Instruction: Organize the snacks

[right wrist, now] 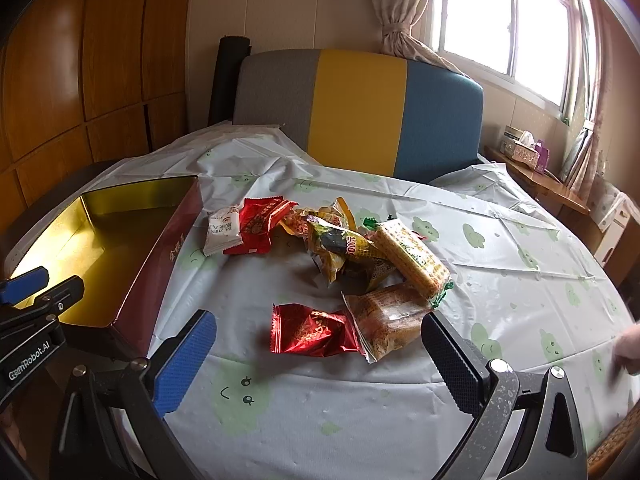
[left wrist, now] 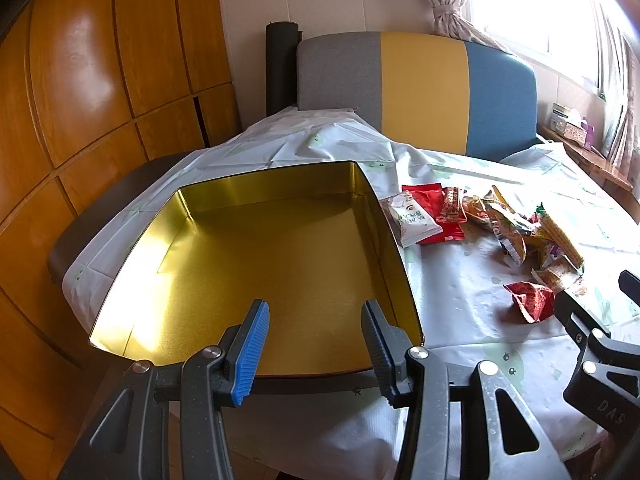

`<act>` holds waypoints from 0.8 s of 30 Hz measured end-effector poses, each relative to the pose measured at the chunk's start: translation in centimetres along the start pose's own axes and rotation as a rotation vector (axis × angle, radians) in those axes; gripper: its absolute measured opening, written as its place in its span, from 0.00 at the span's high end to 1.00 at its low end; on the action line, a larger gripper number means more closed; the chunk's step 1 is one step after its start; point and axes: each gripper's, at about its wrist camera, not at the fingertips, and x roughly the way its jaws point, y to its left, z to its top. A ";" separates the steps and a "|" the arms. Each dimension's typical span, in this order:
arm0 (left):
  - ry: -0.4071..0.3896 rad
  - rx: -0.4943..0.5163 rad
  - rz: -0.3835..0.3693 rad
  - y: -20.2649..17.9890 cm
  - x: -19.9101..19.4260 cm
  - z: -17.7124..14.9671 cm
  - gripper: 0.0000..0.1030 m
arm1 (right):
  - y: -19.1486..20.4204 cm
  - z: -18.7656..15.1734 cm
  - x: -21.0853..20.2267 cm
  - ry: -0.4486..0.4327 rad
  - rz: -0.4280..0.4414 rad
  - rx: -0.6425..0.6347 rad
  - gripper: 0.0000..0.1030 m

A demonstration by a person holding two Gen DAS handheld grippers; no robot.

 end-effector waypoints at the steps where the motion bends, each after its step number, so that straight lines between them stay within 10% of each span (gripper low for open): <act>1: 0.000 0.000 -0.001 0.0 0.0 0.0 0.53 | 0.0 0.0 0.0 -0.001 0.000 0.000 0.00; 12: 0.013 0.008 -0.034 0.0 0.0 0.1 0.53 | -1.8 0.9 0.5 0.019 0.026 0.028 0.00; 24: 0.071 0.138 -0.409 -5.2 -0.3 2.8 0.39 | -15.2 7.2 4.4 0.150 0.065 0.167 0.00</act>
